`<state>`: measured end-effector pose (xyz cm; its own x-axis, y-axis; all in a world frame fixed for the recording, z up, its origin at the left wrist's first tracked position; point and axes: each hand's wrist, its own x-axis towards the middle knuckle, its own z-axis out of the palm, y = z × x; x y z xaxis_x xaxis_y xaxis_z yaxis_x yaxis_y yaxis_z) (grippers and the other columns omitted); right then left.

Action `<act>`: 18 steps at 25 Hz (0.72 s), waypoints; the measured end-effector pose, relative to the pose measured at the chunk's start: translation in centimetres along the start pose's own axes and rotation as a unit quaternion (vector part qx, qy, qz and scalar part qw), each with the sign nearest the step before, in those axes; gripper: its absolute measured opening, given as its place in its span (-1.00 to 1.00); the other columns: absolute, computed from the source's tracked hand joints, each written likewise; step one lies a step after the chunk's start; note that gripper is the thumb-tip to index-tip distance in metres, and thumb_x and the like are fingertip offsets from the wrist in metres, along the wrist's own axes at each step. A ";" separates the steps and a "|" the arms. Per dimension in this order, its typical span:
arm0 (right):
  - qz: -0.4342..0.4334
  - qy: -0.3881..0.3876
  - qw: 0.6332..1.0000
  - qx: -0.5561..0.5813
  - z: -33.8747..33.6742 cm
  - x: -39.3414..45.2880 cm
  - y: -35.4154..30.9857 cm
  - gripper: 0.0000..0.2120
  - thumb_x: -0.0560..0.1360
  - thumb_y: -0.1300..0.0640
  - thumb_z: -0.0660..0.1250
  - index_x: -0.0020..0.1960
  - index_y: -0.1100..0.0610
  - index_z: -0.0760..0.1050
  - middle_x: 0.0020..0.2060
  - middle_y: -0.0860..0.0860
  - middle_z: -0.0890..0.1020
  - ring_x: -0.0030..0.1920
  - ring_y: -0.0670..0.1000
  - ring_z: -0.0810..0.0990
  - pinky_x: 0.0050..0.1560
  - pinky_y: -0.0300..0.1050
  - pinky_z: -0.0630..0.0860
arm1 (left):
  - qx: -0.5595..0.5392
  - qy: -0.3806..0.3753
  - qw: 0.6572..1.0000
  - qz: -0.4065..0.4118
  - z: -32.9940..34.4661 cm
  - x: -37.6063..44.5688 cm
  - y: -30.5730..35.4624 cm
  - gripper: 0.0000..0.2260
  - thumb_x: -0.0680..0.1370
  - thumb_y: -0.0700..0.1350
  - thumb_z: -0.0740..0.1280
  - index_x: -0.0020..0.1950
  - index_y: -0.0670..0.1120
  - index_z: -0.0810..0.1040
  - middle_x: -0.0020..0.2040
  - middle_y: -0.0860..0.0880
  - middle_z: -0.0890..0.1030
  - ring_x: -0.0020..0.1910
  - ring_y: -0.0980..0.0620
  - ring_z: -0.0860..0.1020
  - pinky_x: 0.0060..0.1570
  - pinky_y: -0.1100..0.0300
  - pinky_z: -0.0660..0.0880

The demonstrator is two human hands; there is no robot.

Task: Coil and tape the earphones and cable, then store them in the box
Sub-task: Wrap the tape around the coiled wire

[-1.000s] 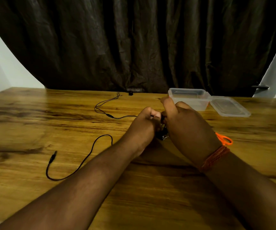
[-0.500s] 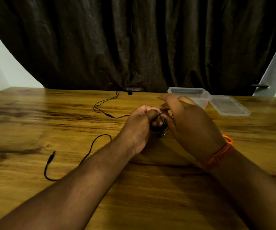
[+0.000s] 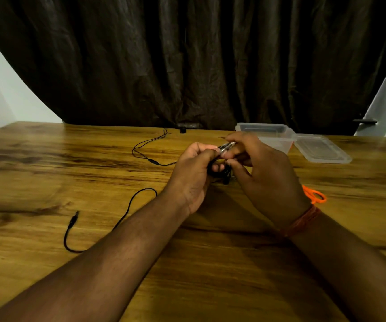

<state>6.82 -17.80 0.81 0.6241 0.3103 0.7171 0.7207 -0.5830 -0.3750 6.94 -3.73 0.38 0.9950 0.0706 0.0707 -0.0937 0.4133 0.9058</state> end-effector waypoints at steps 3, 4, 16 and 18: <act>0.058 -0.003 0.995 0.083 0.5 -0.2 -0.3 -0.62 0.50 0.22 0.41 0.27 0.03 0.44 -0.07 -0.15 0.63 -0.02 -0.19 0.61 -0.01 -0.26 0.59 | 0.051 0.011 0.998 0.032 -0.1 -0.1 0.0 -0.83 0.59 -0.31 0.22 -0.14 -0.11 0.49 -0.25 -0.05 0.54 -0.40 0.15 0.43 -0.31 0.26 0.43; 0.074 0.003 0.992 0.104 0.6 -0.2 -0.4 -0.66 0.50 0.20 0.41 0.24 0.02 0.45 -0.09 -0.15 0.64 -0.03 -0.20 0.62 -0.03 -0.29 0.58 | 0.073 0.012 0.996 0.041 -0.1 -0.1 0.0 -0.84 0.59 -0.30 0.23 -0.13 -0.10 0.50 -0.25 -0.05 0.54 -0.39 0.15 0.44 -0.29 0.26 0.43; 0.282 0.074 0.880 0.376 1.2 0.2 0.4 -0.72 0.42 0.29 0.48 0.00 0.08 0.45 -0.16 0.09 0.66 -0.22 -0.03 0.64 -0.19 -0.13 0.58 | 0.120 -0.019 0.988 0.099 0.1 -0.4 -0.3 -0.91 0.60 -0.24 0.28 -0.06 -0.08 0.52 -0.10 -0.23 0.58 -0.30 0.11 0.47 -0.08 0.02 0.46; 0.284 0.067 0.885 0.363 1.2 0.2 0.5 -0.74 0.44 0.30 0.46 -0.01 0.09 0.43 -0.18 0.11 0.67 -0.27 -0.01 0.64 -0.24 -0.14 0.56 | 0.120 -0.021 0.988 0.095 0.0 -0.3 -0.4 -0.89 0.61 -0.23 0.27 -0.07 -0.07 0.54 -0.10 -0.23 0.59 -0.28 0.09 0.49 0.03 -0.17 0.51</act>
<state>7.63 -17.13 0.08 0.9415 0.0016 0.3371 0.3369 0.0343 -0.9409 6.64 -3.94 0.05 0.9612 0.0861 0.2620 -0.2733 0.1689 0.9470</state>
